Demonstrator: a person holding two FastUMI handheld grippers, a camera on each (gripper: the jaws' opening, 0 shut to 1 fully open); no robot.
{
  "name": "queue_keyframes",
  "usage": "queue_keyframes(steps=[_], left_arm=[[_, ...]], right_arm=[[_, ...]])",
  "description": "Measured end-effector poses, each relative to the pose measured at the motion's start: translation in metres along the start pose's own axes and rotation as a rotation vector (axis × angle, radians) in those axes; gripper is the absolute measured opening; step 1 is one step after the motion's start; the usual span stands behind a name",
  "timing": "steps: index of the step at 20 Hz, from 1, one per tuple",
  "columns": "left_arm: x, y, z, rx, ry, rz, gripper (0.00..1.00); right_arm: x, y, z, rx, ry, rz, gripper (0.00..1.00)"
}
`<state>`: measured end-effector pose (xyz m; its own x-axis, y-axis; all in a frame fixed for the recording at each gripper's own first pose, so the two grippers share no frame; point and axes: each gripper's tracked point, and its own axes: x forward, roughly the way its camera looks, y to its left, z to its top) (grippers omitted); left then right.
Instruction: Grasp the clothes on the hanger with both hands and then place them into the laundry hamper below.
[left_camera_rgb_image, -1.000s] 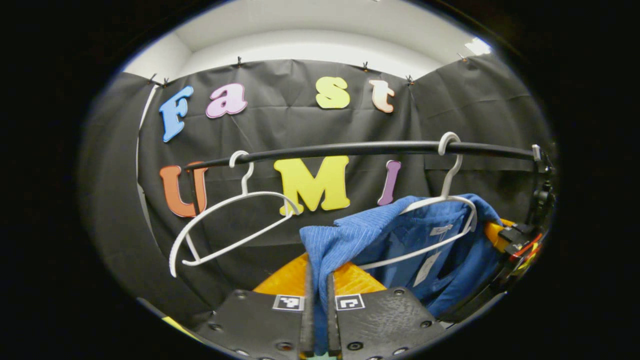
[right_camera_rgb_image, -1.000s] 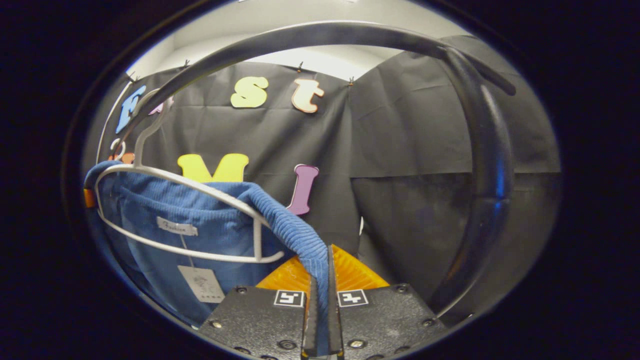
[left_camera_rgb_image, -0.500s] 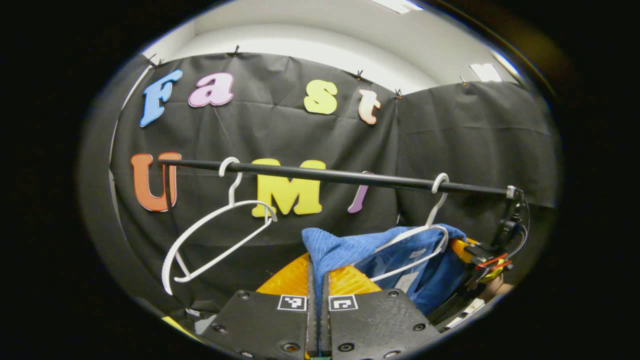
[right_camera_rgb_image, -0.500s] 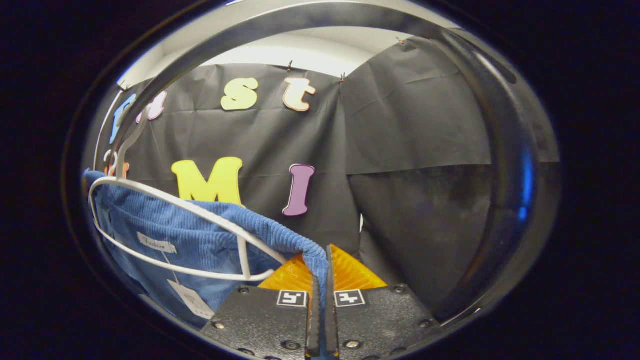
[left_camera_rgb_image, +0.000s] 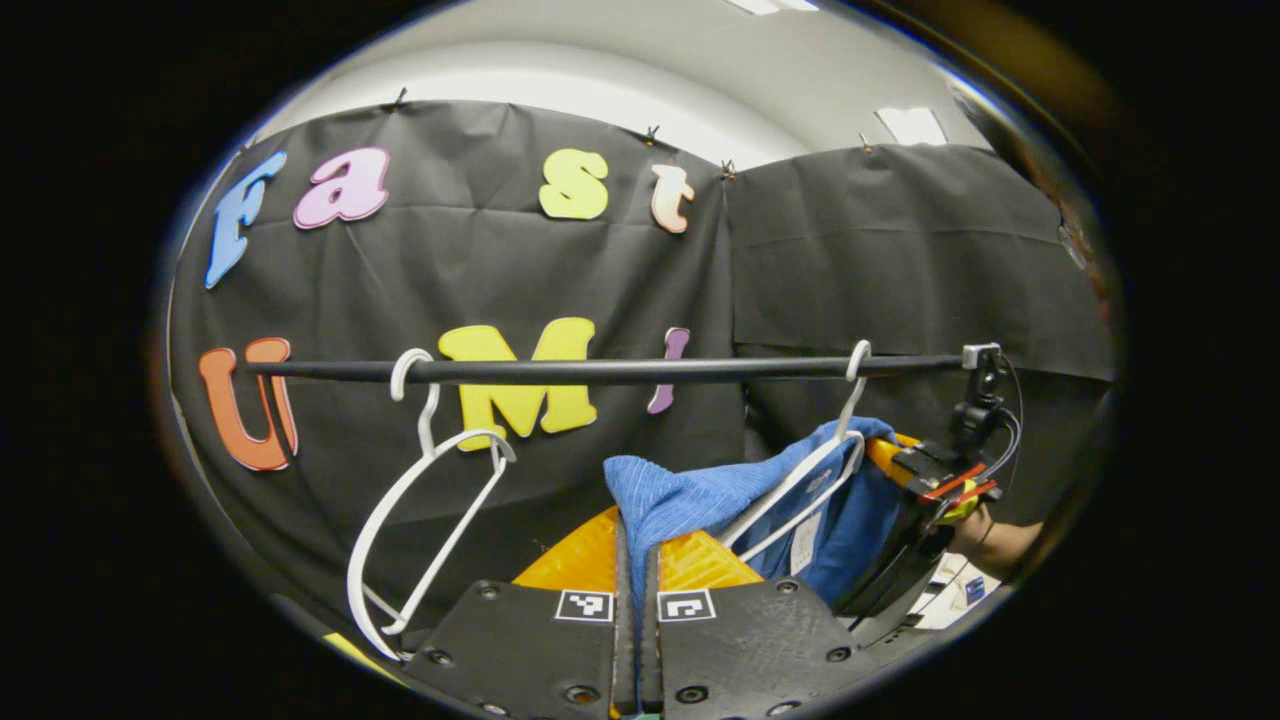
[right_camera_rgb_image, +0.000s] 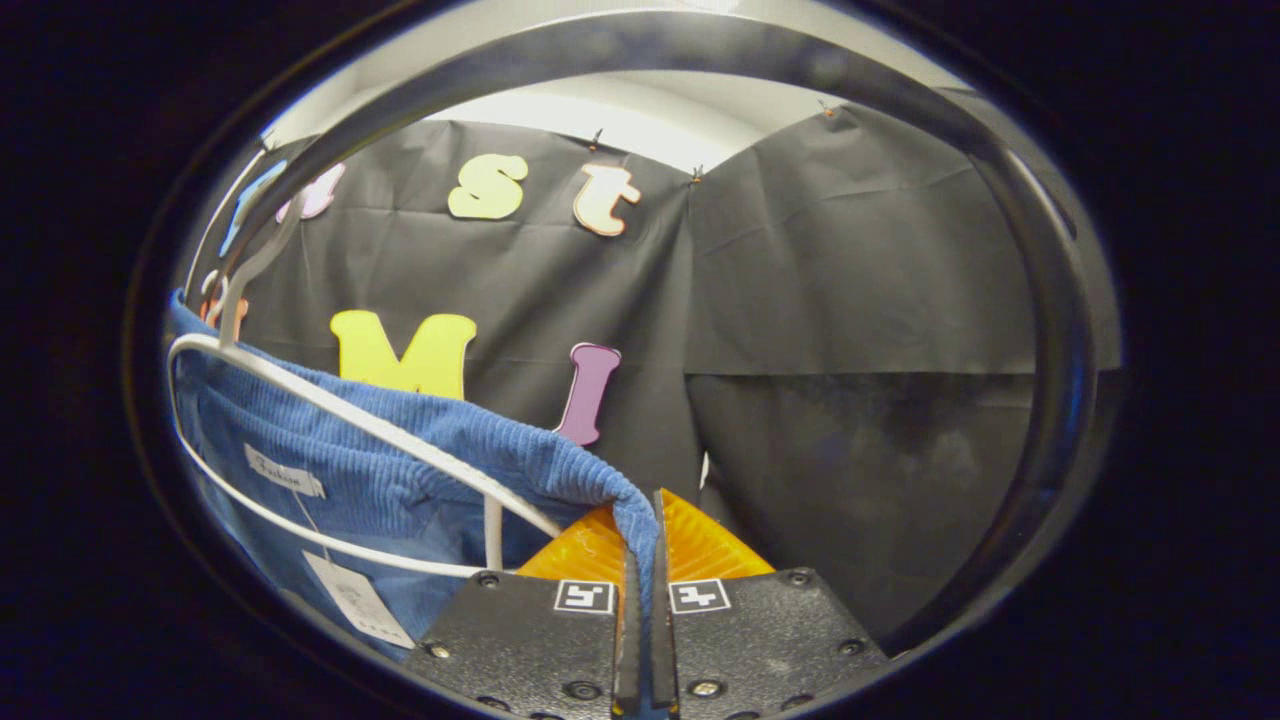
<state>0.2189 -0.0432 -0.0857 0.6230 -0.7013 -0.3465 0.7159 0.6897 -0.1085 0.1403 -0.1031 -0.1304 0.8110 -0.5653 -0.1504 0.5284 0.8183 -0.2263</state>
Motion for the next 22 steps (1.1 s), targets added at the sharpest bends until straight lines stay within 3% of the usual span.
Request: queue_keyframes(steps=[2, 3, 7, 11, 15, 20, 21, 22], left_arm=[[0.005, 0.012, -0.006, 0.051, 0.024, -0.008, 0.02], [0.008, 0.015, -0.010, 0.079, 0.036, -0.019, 0.07], [0.027, 0.025, -0.016, 0.135, 0.040, -0.034, 0.02], [0.034, 0.027, -0.036, 0.112, 0.066, -0.039, 0.02], [0.043, 0.026, -0.061, 0.128, 0.102, -0.016, 0.02], [0.048, 0.026, -0.077, 0.053, 0.106, -0.003, 0.02], [0.048, 0.027, -0.082, 0.038, 0.108, 0.000, 0.07], [0.049, 0.027, -0.088, 0.019, 0.113, -0.001, 0.02]], right_arm=[[0.000, 0.004, -0.003, -0.010, 0.014, 0.005, 0.07], [0.003, 0.003, -0.007, -0.018, 0.026, 0.004, 0.07], [0.014, 0.012, -0.015, -0.045, 0.056, -0.020, 0.07], [0.026, 0.011, -0.029, -0.028, 0.118, -0.021, 0.07], [0.019, 0.013, -0.017, -0.038, 0.139, -0.029, 0.07], [0.020, 0.014, -0.021, -0.041, 0.186, -0.015, 0.07], [0.021, 0.014, -0.023, -0.047, 0.194, -0.009, 0.07], [0.021, 0.015, -0.026, -0.050, 0.206, -0.005, 0.07]])
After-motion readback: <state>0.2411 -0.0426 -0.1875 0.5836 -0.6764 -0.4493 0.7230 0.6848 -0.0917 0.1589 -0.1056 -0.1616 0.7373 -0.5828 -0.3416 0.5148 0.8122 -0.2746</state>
